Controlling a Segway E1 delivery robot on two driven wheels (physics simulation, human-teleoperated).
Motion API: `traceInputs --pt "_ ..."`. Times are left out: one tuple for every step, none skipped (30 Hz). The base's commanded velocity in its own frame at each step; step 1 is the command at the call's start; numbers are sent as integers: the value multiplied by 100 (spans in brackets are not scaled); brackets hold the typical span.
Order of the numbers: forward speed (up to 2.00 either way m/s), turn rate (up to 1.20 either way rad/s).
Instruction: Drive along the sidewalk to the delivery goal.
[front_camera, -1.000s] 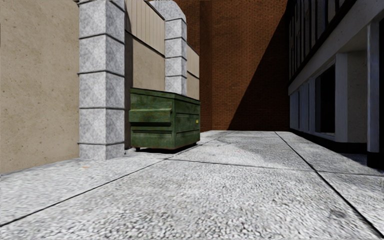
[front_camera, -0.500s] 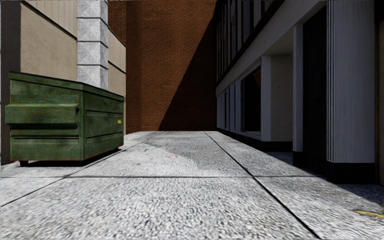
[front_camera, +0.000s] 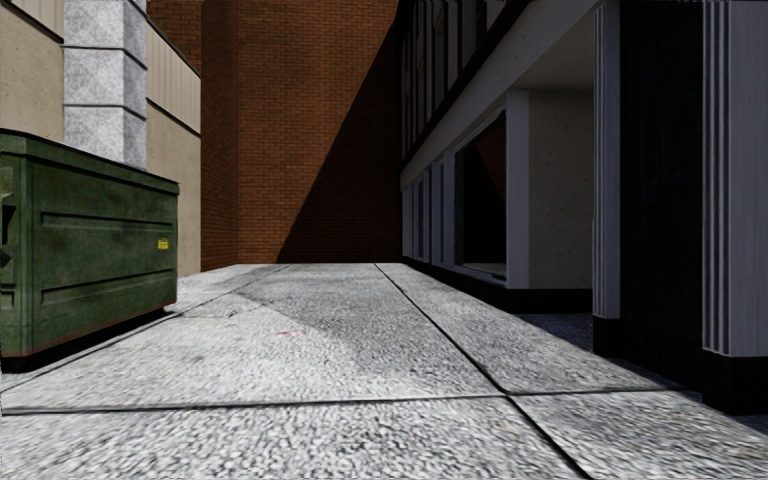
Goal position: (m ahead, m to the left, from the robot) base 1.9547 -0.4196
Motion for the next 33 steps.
traceInputs --pt "157 0" --pt "157 0" --pt "157 0" --pt "157 0" --pt "157 0" --pt "151 0" --pt "131 0" --pt "131 0" --pt "91 0" --pt "65 0" --pt "38 0" --pt "17 0" --pt "0 0" --pt "0 0" --pt "0 0" --pt "0 0" --pt "0 -4" --pt "0 -22" --pt "0 -22" --pt "0 -31" --pt "0 -47" --pt "0 -70" --pt "0 -76" --pt "0 -78" --pt "0 -78" --pt "0 -79" --pt "0 -79" --pt "0 -78" --pt "0 -62" --pt "0 -22" --pt "0 -7" --pt "0 -1" --pt "0 0"
